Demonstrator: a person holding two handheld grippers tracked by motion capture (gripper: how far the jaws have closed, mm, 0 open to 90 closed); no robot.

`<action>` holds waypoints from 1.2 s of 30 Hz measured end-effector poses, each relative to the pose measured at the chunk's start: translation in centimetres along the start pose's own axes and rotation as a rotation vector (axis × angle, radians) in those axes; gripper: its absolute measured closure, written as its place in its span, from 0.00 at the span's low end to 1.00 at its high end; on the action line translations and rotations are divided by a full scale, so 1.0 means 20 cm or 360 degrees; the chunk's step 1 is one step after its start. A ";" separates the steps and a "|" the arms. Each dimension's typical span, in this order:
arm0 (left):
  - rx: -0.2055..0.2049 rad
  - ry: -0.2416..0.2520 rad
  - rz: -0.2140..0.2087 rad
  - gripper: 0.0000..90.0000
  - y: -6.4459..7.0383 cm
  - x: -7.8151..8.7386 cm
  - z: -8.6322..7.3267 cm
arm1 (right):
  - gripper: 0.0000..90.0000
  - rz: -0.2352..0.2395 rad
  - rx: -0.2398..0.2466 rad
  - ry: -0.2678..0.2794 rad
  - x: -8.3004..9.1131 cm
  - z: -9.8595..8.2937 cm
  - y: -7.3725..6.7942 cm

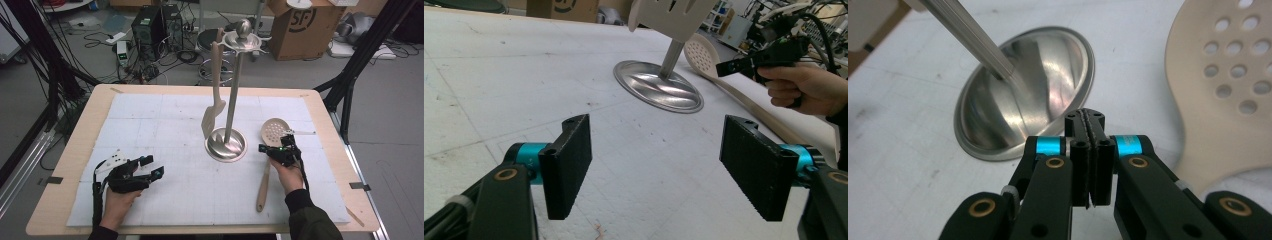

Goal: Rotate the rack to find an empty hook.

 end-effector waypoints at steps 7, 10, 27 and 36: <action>0.0005 -0.0001 0.0007 0.33 0.00 0.00 0.00 | 1.00 -0.0052 -0.0034 -0.0082 -0.05 -0.04 0.04; 0.0005 -0.0002 0.0006 0.33 0.00 0.00 0.00 | 1.00 -0.0078 -0.0083 -0.0095 -0.05 -0.05 0.07; 0.0009 0.0002 0.0006 0.33 -0.01 0.01 0.00 | 1.00 -0.0250 -0.0114 -0.0074 0.07 -0.08 0.17; 0.0004 0.0000 0.0005 0.33 0.00 0.01 0.00 | 1.00 -0.0225 -0.0158 -0.0045 0.14 -0.10 0.20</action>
Point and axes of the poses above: each handheld gripper's, and its own axes: x roughly backward along the jaws, z roughly out of its top, y roughly to its right, the point moved 8 cm from there along -x, roughly forward along the jaws, and after that the axes turned 12 degrees about z, right-handed, at the moved point
